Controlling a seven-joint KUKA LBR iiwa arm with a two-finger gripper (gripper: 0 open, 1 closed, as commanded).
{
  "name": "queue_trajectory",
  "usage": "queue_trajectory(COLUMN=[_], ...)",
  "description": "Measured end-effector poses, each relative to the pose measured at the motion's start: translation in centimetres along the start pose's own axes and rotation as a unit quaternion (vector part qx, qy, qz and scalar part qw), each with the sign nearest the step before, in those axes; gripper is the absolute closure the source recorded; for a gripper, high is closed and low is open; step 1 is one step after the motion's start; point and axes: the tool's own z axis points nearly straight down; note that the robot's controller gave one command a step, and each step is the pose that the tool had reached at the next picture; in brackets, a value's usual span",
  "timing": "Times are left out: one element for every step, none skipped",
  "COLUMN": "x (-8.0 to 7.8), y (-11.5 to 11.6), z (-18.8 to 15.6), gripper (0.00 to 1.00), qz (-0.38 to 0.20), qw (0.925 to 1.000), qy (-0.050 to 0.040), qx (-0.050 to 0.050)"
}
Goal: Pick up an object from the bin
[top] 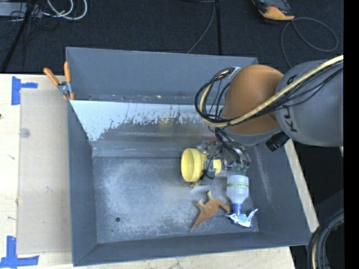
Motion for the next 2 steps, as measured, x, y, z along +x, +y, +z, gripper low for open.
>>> queue_trajectory(x=[0.0,0.0], y=[0.0,0.5], z=[0.0,-12.9], gripper=[0.0,1.0], qz=[0.0,-0.021], qw=[1.0,0.9998], qy=[0.0,-0.0035], qx=[0.0,0.0])
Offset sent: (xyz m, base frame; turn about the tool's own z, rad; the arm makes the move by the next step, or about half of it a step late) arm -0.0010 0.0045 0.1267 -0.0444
